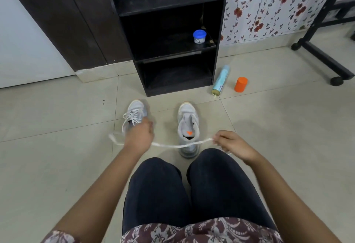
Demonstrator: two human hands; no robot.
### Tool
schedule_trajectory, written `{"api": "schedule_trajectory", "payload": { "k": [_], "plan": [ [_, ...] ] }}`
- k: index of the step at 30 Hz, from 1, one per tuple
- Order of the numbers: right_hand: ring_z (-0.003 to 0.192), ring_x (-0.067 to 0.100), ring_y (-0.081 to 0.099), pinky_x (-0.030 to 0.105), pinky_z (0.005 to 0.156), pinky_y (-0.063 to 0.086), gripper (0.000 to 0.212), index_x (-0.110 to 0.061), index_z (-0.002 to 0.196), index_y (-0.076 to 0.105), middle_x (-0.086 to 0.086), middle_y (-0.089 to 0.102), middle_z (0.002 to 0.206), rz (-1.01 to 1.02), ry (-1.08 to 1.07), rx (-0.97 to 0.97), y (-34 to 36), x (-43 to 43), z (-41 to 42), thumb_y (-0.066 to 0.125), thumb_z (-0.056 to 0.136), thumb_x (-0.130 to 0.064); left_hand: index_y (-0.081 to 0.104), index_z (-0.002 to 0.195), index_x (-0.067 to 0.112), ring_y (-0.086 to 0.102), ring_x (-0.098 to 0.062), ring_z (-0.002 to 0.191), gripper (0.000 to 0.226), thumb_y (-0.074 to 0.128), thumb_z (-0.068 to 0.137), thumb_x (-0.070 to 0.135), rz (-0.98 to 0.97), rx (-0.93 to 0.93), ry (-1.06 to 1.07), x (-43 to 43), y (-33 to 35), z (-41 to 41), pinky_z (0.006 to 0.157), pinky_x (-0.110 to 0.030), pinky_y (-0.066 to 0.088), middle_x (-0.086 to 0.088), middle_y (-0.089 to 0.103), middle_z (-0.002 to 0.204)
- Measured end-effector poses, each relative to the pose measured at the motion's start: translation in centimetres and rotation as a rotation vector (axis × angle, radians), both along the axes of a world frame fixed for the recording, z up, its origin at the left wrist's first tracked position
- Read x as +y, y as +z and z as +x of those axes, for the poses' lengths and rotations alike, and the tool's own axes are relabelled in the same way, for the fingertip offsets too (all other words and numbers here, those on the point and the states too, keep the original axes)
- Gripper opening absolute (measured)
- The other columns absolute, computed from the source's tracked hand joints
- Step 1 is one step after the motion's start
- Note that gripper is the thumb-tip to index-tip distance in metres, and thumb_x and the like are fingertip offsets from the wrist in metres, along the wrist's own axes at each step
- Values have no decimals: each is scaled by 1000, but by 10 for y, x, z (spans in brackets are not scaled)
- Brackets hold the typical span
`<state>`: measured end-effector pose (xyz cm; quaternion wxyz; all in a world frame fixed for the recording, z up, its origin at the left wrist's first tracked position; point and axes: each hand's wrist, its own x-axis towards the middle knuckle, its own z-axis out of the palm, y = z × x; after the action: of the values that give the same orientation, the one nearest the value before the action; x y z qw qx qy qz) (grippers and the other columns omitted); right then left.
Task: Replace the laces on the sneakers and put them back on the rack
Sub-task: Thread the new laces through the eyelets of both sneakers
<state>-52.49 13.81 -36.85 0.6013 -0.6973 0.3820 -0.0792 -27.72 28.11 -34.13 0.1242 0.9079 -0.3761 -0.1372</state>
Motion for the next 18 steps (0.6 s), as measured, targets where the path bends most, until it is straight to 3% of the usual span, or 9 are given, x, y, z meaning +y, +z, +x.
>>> {"api": "schedule_trajectory", "payload": {
  "k": [3,4,6,9,13,15,18],
  "plan": [
    [46,0,39,13,49,31,28,-17,67,57,-14,46,50,-3,103,-73,12,35,44,57,95,-18,43,90,18,53,-1,59,15,35,101,16,-300,488,-97,-14,-1,-49,61,-28,37,-2,73,91],
    [45,1,39,14,49,32,29,-18,66,58,-12,47,51,14,89,-105,16,40,52,58,95,-18,43,85,21,49,2,54,18,35,101,17,-359,555,-105,-17,-1,-62,59,-29,36,-1,70,82],
    [45,4,38,15,47,33,27,-20,67,62,-6,46,54,15,46,-128,24,35,50,60,94,-21,44,84,22,51,-10,60,19,37,101,18,-424,499,-88,-18,-1,-70,61,-31,35,6,56,69],
    [52,9,39,18,51,33,21,-6,81,67,1,43,60,28,26,-50,27,11,14,59,94,-21,47,94,14,57,-30,75,16,36,102,21,-412,208,63,-5,4,-45,68,-36,41,0,50,70],
    [66,12,47,26,64,39,12,-9,89,71,-1,59,71,-29,-60,48,21,-4,-18,61,91,-15,50,106,7,63,-34,84,26,29,103,23,-105,-20,26,13,7,-23,73,-39,48,-10,61,88],
    [66,8,54,23,65,43,6,-11,90,69,-2,65,74,-7,-17,-6,25,11,0,64,89,-13,49,101,12,63,-27,84,21,31,103,23,-177,162,-49,6,3,-35,70,-33,46,-1,70,96],
    [51,4,55,18,54,44,10,-9,88,57,1,68,66,112,-10,-138,36,41,37,66,87,-4,45,84,23,55,-15,62,20,36,101,19,-391,536,-60,-10,1,-72,58,-28,39,7,67,81]
  ]
}}
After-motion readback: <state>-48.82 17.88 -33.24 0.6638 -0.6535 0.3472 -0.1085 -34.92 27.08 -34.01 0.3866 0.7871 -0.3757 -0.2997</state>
